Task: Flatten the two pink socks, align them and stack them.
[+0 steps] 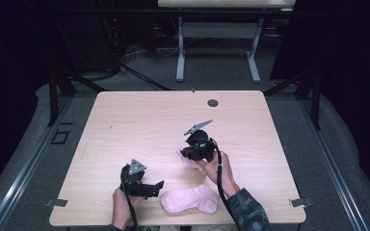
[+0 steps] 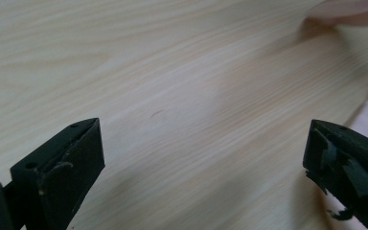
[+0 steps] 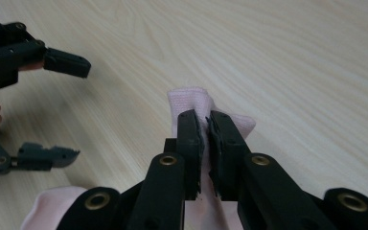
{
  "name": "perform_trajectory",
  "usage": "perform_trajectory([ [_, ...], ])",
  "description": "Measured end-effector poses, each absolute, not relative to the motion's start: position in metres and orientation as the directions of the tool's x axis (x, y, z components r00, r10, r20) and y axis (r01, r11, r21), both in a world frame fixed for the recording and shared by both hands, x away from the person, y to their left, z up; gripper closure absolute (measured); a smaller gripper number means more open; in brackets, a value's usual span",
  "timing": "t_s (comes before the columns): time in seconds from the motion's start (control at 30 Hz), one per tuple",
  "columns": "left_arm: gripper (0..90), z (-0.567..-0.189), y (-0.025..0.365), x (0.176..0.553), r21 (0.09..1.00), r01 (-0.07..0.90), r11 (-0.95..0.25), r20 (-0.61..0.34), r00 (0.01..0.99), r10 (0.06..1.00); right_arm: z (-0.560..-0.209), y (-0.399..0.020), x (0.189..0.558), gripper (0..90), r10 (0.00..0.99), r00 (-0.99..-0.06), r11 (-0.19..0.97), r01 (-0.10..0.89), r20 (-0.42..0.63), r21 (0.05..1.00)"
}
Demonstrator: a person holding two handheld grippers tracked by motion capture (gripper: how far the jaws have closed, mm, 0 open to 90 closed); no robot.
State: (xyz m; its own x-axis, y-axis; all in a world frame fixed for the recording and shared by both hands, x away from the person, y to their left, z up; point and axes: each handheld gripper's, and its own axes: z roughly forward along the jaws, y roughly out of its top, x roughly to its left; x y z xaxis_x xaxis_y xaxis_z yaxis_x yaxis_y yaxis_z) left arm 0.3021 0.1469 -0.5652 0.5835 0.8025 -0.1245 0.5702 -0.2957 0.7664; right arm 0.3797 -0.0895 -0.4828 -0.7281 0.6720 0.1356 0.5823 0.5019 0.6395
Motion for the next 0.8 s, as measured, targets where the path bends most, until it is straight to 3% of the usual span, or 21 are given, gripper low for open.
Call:
perform_trajectory([
  [0.23,5.4,-0.552,0.123,0.302,0.801,0.501,-0.327,-0.127,0.676,0.725,-0.457,-0.087,0.367,83.2,0.665,-0.739,0.465,0.520,0.105,0.717],
  [0.37,18.9,-0.551,0.109,0.313,0.818,0.485,-0.309,-0.154,0.703,0.695,-0.446,-0.085,0.359,82.9,0.644,-0.756,0.445,0.496,0.118,0.746],
  [0.57,48.6,-0.556,0.097,0.334,0.822,0.468,-0.325,-0.218,0.786,0.579,-0.445,-0.087,0.357,82.9,0.628,-0.763,0.419,0.499,0.155,0.758],
  [0.6,58.7,-0.556,0.094,0.336,0.820,0.464,-0.335,-0.217,0.794,0.568,-0.446,-0.088,0.357,82.9,0.628,-0.760,0.406,0.503,0.167,0.763],
  [0.73,83.1,-0.559,0.088,0.339,0.805,0.471,-0.361,-0.210,0.795,0.569,-0.450,-0.095,0.358,82.8,0.636,-0.752,0.394,0.510,0.174,0.764],
  [0.8,88.3,-0.560,0.090,0.340,0.798,0.480,-0.363,-0.201,0.782,0.590,-0.452,-0.101,0.358,82.8,0.649,-0.741,0.389,0.516,0.171,0.763],
])
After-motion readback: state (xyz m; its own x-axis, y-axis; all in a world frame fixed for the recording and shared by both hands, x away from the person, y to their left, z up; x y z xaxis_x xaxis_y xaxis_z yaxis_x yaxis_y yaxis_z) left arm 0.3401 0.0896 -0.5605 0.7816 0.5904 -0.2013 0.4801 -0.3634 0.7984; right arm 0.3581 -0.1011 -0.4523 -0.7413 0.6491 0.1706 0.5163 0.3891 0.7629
